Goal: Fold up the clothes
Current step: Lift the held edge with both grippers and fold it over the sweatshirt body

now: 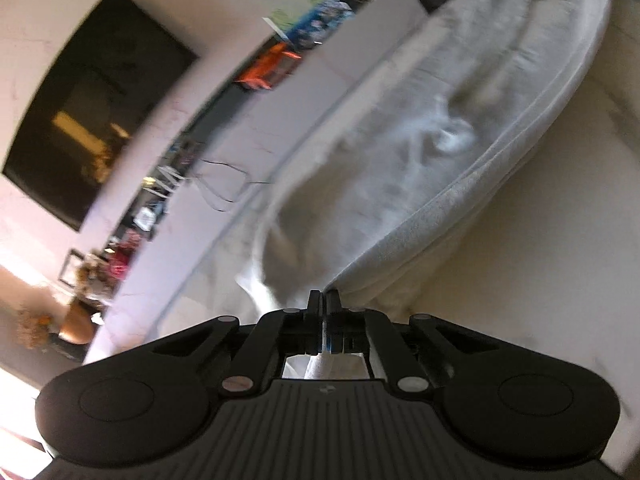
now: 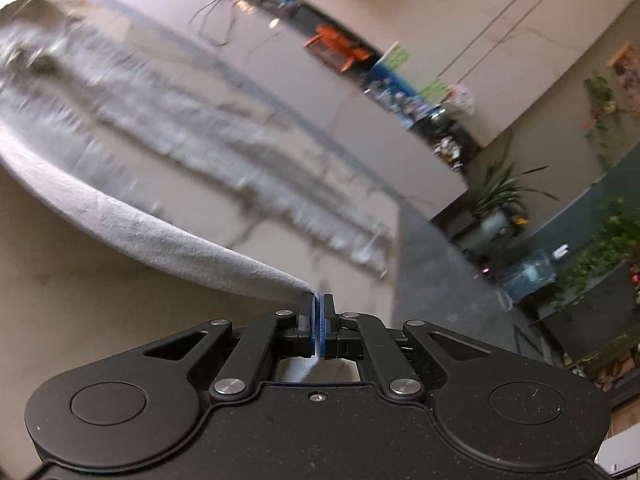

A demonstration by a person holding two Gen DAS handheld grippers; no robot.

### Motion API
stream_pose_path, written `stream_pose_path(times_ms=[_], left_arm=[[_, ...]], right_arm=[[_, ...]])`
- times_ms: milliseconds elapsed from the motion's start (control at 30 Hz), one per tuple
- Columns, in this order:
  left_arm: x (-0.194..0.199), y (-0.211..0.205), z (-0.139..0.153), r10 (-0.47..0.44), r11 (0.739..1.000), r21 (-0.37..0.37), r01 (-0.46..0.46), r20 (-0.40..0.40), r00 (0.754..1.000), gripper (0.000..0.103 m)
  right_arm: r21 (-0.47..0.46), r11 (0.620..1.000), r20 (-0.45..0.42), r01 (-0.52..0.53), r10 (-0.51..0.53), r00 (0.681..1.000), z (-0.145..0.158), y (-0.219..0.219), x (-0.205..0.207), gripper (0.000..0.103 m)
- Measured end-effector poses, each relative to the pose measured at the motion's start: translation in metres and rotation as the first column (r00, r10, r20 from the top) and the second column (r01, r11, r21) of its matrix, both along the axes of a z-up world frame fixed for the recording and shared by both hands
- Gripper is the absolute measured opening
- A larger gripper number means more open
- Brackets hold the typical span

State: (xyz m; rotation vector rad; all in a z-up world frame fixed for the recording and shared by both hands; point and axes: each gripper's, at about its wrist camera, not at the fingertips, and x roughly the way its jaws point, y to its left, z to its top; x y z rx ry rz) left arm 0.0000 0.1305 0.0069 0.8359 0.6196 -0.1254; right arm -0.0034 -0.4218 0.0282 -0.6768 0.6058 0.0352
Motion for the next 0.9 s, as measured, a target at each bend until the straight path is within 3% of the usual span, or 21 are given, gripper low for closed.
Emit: stream_pose_path(times_ms=[167, 367, 633, 900], left_arm=[[0.048, -0.005, 0.021, 0.062, 0.998, 0.029, -0.064, 0.052, 0.997, 0.001], [0.126, -0.012, 0.017, 0.115, 0.991, 0.067, -0.116, 0.023, 0.993, 0.001], [0.214, -0.014, -0.028, 0.154, 0.986, 0.071, -0.151, -0.047, 0.987, 0.001], [0.232, -0.007, -0.068, 0.159, 0.986, 0.069, -0.152, -0.102, 0.982, 0.003]], right_arm=[[-0.012, 0.999, 0.057, 0.039, -0.039, 0.998, 0.019, 0.007, 0.044, 0.000], [-0.017, 0.996, 0.045, 0.092, -0.091, 0.995, 0.017, 0.018, 0.119, 0.000], [-0.060, 0.989, -0.053, 0.136, -0.139, 0.989, -0.024, 0.026, 0.211, 0.000], [-0.048, 0.986, -0.124, 0.157, -0.162, 0.979, -0.058, 0.024, 0.250, 0.001]])
